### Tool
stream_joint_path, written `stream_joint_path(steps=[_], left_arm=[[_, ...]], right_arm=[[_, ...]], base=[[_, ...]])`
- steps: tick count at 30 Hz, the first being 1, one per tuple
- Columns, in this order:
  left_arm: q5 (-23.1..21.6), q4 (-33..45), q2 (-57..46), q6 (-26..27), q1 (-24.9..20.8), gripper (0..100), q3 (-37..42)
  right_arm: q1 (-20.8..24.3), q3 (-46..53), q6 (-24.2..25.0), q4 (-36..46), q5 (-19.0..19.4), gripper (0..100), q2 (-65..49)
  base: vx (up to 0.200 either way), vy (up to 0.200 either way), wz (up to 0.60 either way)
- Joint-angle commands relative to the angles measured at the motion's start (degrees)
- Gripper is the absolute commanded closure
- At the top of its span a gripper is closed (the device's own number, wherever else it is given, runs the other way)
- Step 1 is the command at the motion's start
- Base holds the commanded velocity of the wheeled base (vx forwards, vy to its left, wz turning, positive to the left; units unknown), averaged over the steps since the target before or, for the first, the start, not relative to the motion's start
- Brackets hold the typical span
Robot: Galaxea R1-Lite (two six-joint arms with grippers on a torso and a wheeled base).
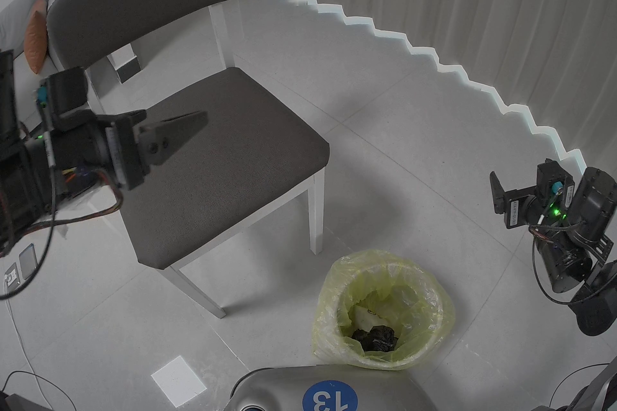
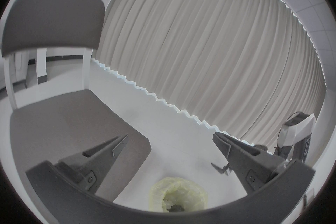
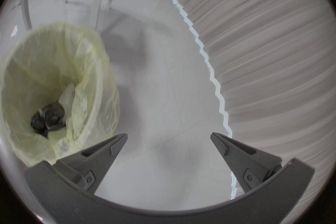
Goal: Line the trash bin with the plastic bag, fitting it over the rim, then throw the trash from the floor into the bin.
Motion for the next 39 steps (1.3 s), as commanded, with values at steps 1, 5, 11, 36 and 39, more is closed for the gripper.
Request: stream_joint_path(steps=[1,5,11,36,39], left_arm=[[-4.9,6.1,-12.2,-0.3,1.0,0,1.7],[-6.2,8.8,-16.5,0.1,2.2,0,3.6],[-6.3,8.7,-21.1,0.3,3.7,0,7.6],[-12.9,9.0,-58.6,2.3,26.8,0,30.3],[-12.8,8.9,-61.6,2.3,28.5,0,32.6]], right_arm=[[0.4,3.3,0.2,-0.1,0.4,0,-6.0],[0.4,5.7,0.3,-0.1,0.4,0,-8.5],[0.4,7.7,0.3,-0.1,1.2,0,-13.7],[-18.8,21.6,6.3,19.2,2.5,0,-68.7],[-23.3,21.6,10.1,26.0,3.2,0,-75.3]], base=[[-0.200,0.000,0.00],[-0.150,0.000,0.00],[0.000,0.000,0.00],[0.000,0.000,0.00],[0.000,0.000,0.00]])
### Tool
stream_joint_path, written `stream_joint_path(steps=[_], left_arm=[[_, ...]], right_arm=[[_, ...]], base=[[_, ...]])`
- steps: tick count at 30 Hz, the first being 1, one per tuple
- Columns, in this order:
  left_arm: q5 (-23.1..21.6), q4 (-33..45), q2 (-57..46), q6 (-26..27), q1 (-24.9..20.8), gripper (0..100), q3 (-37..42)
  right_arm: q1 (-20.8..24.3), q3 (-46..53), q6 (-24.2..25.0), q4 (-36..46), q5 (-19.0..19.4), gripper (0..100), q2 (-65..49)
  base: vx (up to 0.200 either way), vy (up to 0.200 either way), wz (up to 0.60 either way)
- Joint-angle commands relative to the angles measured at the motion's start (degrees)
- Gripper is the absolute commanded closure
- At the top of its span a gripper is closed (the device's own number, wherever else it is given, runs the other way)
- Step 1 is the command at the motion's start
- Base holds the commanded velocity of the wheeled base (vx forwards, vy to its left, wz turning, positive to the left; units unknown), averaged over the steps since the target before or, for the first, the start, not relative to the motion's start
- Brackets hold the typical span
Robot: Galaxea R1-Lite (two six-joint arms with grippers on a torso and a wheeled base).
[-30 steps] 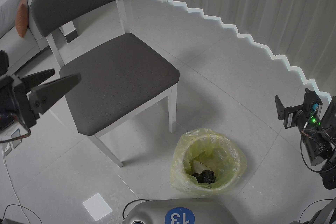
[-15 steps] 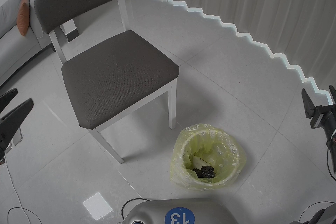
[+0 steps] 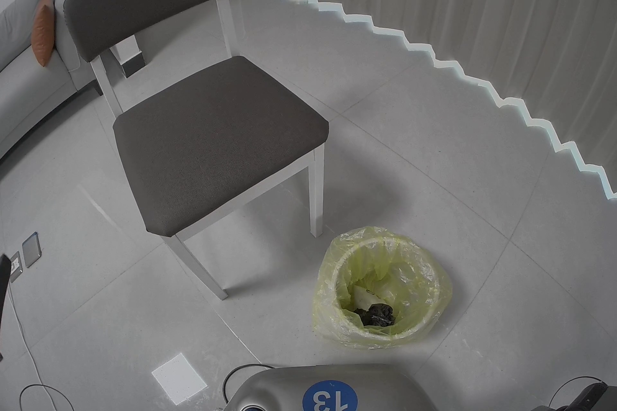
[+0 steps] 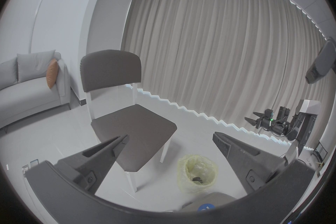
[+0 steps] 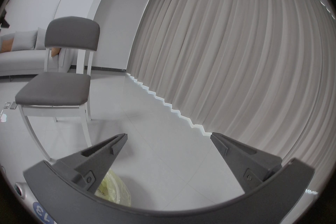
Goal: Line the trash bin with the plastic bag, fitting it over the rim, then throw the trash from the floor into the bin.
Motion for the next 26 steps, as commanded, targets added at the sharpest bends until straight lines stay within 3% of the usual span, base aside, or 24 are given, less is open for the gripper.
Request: stream_joint_path(steps=[1,5,6,9,11,14,17,19,22,26], left_arm=[[-0.6,-0.1,-13.8,0.1,6.1,0,8.6],[0.0,-0.1,-16.3,0.0,7.6,0,9.9],[-0.1,0.2,-18.2,-0.5,8.1,0,10.3],[0.3,-0.2,-19.0,-0.4,8.1,0,12.0],[2.4,-0.4,-19.7,-0.2,7.6,0,14.5],[4.7,-0.6,-19.9,0.7,7.4,0,18.1],[7.8,-1.4,-20.9,2.0,7.1,0,21.0],[11.8,-3.2,-21.5,3.7,6.9,0,25.4],[19.0,4.4,-22.0,3.1,6.8,0,25.6],[19.1,3.4,-22.2,-2.1,6.6,0,25.7]], right_arm=[[-12.7,1.4,6.6,15.3,1.7,0,-24.1],[-13.8,1.4,8.7,23.4,5.8,0,-33.1],[-13.4,1.4,10.4,29.4,7.5,0,-38.8],[-12.4,1.4,14.7,35.1,7.9,0,-41.7],[-12.2,1.4,22.3,41.4,13.9,0,-41.4],[-12.2,1.4,25.9,48.4,23.5,0,-41.4],[-12.2,1.4,25.6,52.4,28.1,0,-41.4],[-12.3,1.4,22.5,57.1,29.7,0,-41.3],[-12.2,1.3,20.4,59.0,30.2,0,-41.4],[-12.2,1.3,15.7,58.8,30.3,0,-41.4]], base=[[0.000,0.000,0.00],[0.000,0.000,0.00],[0.000,0.000,0.00],[0.000,0.000,0.00],[0.000,0.000,0.00],[0.000,0.000,0.00],[0.000,0.000,0.00],[0.000,0.000,0.00],[0.000,0.000,0.00],[0.000,0.000,0.00]])
